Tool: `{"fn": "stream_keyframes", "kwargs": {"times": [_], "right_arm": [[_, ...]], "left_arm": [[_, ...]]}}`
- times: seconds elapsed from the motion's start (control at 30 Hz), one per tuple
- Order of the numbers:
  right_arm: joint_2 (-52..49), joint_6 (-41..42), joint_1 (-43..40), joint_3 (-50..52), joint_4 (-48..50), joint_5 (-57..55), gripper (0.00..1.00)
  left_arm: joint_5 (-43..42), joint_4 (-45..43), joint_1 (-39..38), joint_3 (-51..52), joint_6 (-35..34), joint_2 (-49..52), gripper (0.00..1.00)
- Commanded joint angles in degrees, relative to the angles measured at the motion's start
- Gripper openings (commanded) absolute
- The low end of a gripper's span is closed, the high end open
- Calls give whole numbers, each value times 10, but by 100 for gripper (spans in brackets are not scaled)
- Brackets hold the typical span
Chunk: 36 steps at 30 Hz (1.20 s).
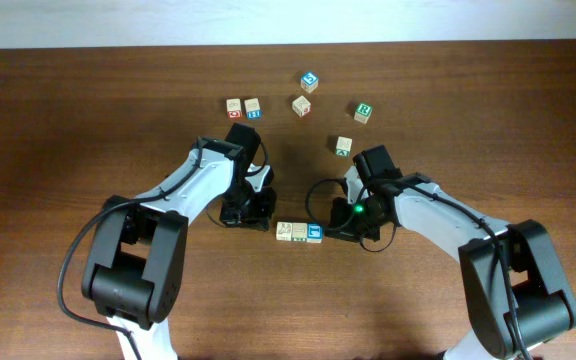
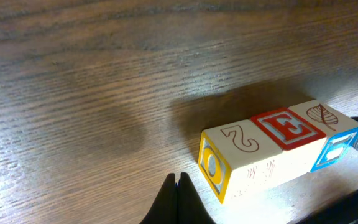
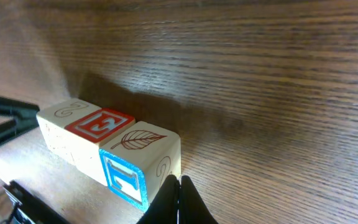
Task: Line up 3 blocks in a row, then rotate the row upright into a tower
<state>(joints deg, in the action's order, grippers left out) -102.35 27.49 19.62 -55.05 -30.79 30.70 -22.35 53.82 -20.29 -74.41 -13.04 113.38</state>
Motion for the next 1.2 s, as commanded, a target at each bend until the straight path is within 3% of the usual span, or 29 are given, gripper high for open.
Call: {"fn": "stream_keyframes", "kwargs": {"times": [0.0,1.03,1.17], "right_arm": [[-13,27,4,4,1,-10,4],[-17,-48,10,-6,38,36,4],[-17,-53,10,-6,32,35,4]], "left_arm": [[-19,3,-2,-6,10,6,0],[-33,-9,-30,-6,7,6,1],[17,-26,-30,-6,-10,6,0]]}}
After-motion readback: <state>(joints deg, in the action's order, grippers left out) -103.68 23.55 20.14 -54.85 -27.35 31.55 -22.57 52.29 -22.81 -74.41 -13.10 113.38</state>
